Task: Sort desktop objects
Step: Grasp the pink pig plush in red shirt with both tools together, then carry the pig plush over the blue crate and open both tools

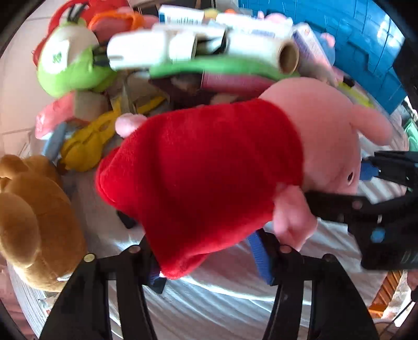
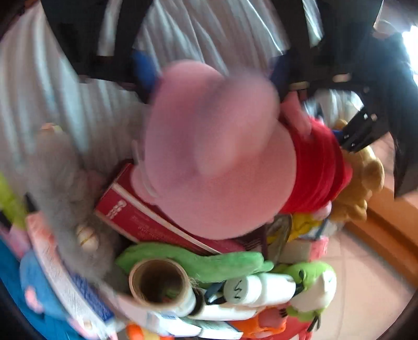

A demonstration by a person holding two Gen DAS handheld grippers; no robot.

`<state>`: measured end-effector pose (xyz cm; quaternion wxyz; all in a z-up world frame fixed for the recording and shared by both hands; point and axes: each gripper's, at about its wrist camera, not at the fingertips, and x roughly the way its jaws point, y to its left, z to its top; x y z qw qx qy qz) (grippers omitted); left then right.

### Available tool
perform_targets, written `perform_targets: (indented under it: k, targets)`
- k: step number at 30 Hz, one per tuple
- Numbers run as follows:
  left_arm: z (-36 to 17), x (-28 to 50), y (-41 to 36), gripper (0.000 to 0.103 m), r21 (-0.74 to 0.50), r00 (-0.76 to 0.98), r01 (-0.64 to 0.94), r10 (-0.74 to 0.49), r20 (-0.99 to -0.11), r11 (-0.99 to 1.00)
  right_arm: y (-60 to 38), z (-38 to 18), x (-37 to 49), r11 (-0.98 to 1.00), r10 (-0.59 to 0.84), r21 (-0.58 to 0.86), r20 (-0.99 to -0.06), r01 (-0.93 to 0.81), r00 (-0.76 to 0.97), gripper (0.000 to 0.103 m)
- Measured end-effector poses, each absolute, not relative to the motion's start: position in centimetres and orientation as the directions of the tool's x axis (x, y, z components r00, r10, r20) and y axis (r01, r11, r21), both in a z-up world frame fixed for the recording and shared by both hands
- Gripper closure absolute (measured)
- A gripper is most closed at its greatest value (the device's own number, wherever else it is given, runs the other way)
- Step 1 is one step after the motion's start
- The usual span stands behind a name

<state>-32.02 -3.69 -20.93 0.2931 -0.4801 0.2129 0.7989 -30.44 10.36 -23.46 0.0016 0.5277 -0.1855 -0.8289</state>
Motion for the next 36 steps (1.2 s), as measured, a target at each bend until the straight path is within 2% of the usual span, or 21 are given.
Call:
perform_targets:
  k: [4,15,21,28,36]
  targets:
    - [-17.8,-31.0,-4.3,0.05,0.002,-0.389,-0.676,0.355,-0.85,-0.737,10.5,-20.3,-28.5,-0.944,-0.164,0.28,-0.859,-0.176,-0.485,0.05]
    - [-6.2,-28.1,-0.2,0.05,0.039,-0.552,-0.695,0.498,-0.669,-0.718,13.9,-8.9,-24.9,-0.976,-0.05,0.18,-0.734,-0.123,-0.678,0.051]
    - [0.1,-28.2,8.0,0.05,0.075,-0.589,-0.729,0.568,-0.575,-0.68,20.4,-2.6,-23.4,-0.982,0.008,0.14,-0.647,-0.13,-0.762,0.051]
    - [7.1,-28.6,22.0,0.05,0.114,-0.592,-0.771,0.638,-0.493,-0.627,33.6,3.7,-22.1,-0.978,0.092,0.101,-0.578,-0.183,-0.811,0.051]
    - [9.2,-28.5,38.1,0.05,0.124,-0.512,-0.831,0.657,-0.553,-0.542,48.8,6.4,-19.8,-0.952,0.153,0.126,-0.596,-0.28,-0.788,0.051]
